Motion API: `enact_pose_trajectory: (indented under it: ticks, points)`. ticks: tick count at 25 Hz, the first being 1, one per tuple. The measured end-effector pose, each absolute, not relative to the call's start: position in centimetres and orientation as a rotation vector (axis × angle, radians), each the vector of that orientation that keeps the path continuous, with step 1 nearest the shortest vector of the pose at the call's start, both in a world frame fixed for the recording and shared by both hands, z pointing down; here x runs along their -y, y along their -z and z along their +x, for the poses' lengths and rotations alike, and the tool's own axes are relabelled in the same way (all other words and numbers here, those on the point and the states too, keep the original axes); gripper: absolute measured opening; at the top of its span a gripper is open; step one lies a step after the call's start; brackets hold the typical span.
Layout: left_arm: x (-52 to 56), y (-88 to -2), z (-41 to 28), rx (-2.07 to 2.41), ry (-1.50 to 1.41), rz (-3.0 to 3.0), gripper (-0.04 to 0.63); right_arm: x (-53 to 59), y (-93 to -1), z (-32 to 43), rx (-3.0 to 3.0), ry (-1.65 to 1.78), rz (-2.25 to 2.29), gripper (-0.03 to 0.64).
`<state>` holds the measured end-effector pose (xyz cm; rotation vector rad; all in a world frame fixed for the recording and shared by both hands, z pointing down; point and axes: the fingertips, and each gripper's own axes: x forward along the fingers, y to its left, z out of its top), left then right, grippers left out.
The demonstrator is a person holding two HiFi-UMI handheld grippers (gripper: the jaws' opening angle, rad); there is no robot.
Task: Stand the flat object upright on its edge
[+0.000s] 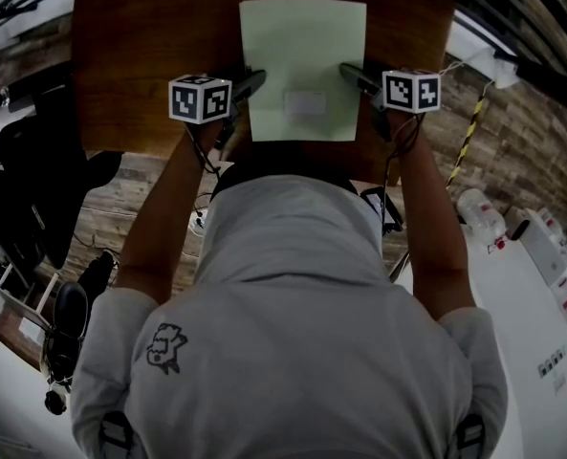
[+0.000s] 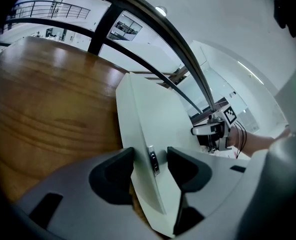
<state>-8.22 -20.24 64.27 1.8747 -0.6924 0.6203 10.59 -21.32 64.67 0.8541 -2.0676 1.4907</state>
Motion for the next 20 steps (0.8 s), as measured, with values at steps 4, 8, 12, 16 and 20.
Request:
enact_pose_trajectory:
  ticks: [4,8,12,16,20]
  points:
    - [20.1,-63.2,-8.4,0.727,-0.622,1.891,0.209,21.2,-63.1,10.6,2.09,-1.445,0.86,0.239]
    - [19.5,-61.8,-8.0,0.726,-0.605,1.918,0.209,20.7,-61.6,10.6,2.115,-1.398,0.866,0.239]
    - [19.3,-60.7,-8.6,0.766,-0.619,1.949,0.21,20.4,-60.1,10.3,2.148,-1.348,0.874,0.239]
    - [18.7,-59.3,-8.4,0.765,-0.593,1.98,0.21,19.8,-58.7,10.3,2.173,-1.324,0.892,0.239]
    - [18.3,-58.1,-8.4,0.792,-0.591,2.006,0.21,19.3,-57.3,10.5,2.194,-1.291,0.913,0.239]
